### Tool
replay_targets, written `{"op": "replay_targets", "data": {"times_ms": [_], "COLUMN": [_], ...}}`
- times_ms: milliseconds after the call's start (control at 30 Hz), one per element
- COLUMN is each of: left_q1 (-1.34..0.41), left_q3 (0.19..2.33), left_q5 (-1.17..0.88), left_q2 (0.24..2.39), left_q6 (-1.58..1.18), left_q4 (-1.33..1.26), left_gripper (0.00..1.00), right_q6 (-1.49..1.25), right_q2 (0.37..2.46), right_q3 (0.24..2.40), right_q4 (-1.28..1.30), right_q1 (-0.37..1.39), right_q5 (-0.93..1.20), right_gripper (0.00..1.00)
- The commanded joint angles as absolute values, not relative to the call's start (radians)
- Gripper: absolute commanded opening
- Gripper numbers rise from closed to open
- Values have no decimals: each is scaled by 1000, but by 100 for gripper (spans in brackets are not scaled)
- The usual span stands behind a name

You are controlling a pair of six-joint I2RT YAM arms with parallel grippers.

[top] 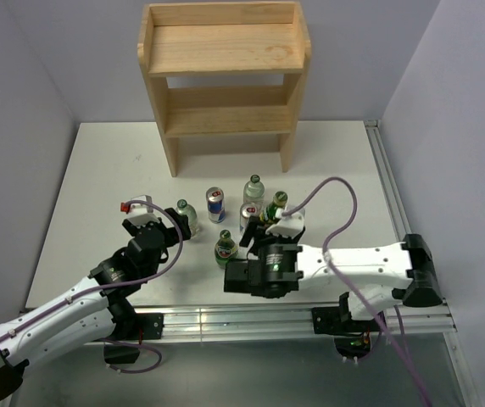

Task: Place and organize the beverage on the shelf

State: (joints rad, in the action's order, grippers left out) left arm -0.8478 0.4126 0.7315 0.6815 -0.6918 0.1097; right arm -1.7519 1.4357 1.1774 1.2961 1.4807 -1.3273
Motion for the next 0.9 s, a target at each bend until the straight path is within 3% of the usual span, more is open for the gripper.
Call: {"op": "replay_targets", "data": {"times_ms": [0,133,400,433,467,500,567,600,700,867], "left_q1": [-853,-853,-853,-853,-853,-853,-853,-853,-854,-854], "left_q3": [419,426,423,423,425,425,429,430,423,423], "left_q5": [749,755,765,764,767,767,767,767,769,773], "left_q2": [675,690,666,666,667,670,675,673,664,661], "left_q6": [-675,-676,-680,-680,-681,-683,-686,-689,-692,-689], "left_q4": [83,90,103,103,104,107,113,117,118,117], "left_gripper": [97,97,97,97,97,97,97,97,97,97], "right_q6": [-1550,-1183,-623,-536,-198,-32,396,412,174,174], "right_q2": [1350,1445,1608,1602,1583,1506,1392,1349,1435,1442], "right_q3": [1412,1662,2149,2154,2128,1976,1751,1696,2026,2135], "right_q4": [1442,1439,1395,1306,1160,789,323,175,531,416], "right_q1": [1463,1460,1335,1324,1306,1280,1259,1255,1166,1013], "right_q5": [-1658,-1750,-1706,-1656,-1479,-1406,-1326,-1275,-1079,-938], "right_gripper": [0,0,0,0,0,0,0,0,0,0]}}
